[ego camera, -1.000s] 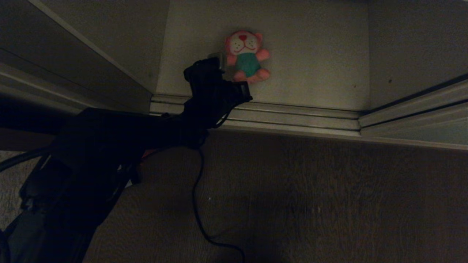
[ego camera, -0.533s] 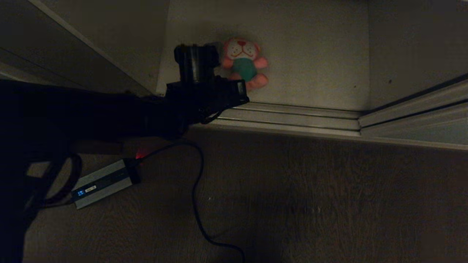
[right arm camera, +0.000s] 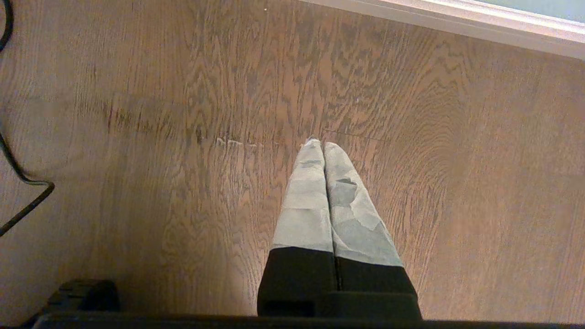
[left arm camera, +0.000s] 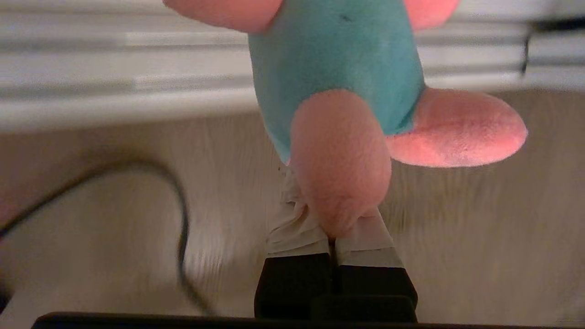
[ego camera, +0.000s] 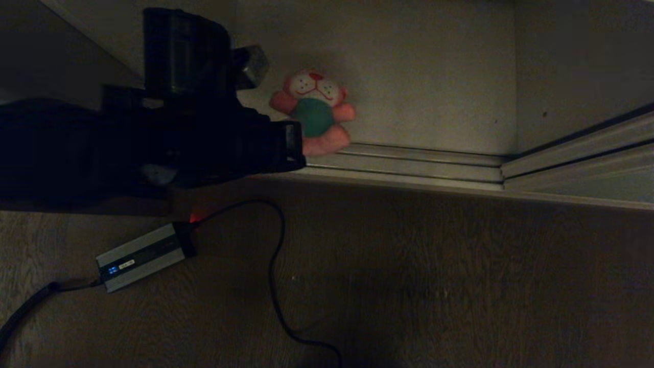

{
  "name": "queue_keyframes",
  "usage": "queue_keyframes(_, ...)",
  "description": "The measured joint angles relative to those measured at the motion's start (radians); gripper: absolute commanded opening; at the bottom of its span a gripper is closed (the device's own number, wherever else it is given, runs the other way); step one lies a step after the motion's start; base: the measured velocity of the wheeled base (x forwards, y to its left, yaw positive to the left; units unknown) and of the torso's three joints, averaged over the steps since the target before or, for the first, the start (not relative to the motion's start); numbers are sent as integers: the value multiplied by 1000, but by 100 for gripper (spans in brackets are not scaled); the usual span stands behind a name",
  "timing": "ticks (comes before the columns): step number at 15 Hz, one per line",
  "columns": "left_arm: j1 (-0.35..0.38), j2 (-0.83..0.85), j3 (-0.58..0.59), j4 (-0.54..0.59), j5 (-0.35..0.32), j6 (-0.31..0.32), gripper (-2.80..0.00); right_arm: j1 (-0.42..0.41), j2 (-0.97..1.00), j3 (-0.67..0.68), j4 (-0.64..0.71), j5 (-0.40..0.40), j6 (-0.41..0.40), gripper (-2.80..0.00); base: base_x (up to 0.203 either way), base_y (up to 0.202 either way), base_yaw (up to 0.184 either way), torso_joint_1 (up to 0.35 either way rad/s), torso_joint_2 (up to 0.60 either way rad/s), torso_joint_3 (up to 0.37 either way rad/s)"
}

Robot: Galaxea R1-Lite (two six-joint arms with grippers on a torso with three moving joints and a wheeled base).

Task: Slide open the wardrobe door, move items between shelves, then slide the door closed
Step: Place the pink doll on the higher shelf

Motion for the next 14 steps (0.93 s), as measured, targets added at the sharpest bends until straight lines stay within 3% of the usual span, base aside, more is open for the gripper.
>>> queue_keyframes(3, -10, -159, 162, 62, 0, -6, -280, 0, 0, 0, 0, 0, 0, -280, 0, 0, 0, 0, 0, 0)
queue_keyframes(8, -10, -378, 331, 200, -4, -25, -280, 0, 0, 0, 0, 0, 0, -280, 0, 0, 0, 0, 0, 0)
queue_keyframes(12, -1, -508, 370, 338, -29, -21, -280, 0, 0, 0, 0, 0, 0, -280, 0, 0, 0, 4, 4, 152)
queue_keyframes(14, 3, -563, 373, 453, -81, -16, -280, 0, 0, 0, -1, 0, 0, -280, 0, 0, 0, 3, 4, 199)
